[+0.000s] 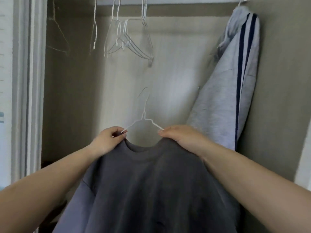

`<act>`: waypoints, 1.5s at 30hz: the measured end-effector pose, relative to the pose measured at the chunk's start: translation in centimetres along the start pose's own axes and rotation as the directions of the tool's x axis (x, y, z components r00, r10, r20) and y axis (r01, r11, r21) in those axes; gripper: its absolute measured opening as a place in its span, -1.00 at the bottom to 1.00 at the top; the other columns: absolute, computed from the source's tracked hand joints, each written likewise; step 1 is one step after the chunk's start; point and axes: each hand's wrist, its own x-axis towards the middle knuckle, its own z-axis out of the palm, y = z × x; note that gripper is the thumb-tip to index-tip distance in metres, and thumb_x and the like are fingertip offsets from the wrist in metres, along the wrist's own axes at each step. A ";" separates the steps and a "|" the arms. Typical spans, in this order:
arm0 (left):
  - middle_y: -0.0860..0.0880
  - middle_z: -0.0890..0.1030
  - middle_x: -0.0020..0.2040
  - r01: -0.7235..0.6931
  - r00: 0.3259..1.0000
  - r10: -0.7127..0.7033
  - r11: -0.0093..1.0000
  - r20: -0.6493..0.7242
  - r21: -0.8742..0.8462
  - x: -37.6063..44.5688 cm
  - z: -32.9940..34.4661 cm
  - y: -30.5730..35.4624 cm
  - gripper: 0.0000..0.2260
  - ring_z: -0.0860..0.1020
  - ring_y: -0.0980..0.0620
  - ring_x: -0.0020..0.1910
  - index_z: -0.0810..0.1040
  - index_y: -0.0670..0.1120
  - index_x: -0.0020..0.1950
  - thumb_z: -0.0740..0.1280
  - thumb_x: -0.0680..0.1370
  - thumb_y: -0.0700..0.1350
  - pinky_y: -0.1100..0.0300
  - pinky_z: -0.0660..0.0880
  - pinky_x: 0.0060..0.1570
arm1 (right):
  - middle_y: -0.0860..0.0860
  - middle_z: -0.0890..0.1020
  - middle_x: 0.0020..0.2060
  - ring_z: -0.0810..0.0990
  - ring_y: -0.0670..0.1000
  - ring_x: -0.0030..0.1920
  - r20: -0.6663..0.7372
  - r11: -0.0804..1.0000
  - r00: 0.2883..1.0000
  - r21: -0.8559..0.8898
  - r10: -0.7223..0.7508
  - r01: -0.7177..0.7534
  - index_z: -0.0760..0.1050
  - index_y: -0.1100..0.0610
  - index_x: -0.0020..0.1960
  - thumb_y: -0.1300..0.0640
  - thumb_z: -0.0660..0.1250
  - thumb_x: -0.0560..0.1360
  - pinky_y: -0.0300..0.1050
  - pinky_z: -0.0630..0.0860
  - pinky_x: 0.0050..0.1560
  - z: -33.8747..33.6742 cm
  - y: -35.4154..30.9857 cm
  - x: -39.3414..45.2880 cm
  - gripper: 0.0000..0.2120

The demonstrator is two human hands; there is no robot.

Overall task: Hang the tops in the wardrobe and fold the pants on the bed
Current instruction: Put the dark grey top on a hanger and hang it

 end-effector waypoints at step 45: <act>0.25 0.62 0.11 -0.210 0.780 0.606 0.491 0.158 -0.845 23.0 11.4 26.4 -0.77 0.55 0.27 0.14 0.57 0.25 0.17 0.26 0.55 0.18 0.22 0.45 0.18 | 0.07 0.52 -0.31 0.48 0.00 -0.39 -0.858 0.996 0.508 -0.042 -0.074 0.075 0.46 0.21 -0.20 0.26 0.27 0.50 -0.26 0.39 -0.51 -26.9 -13.7 20.6 -0.90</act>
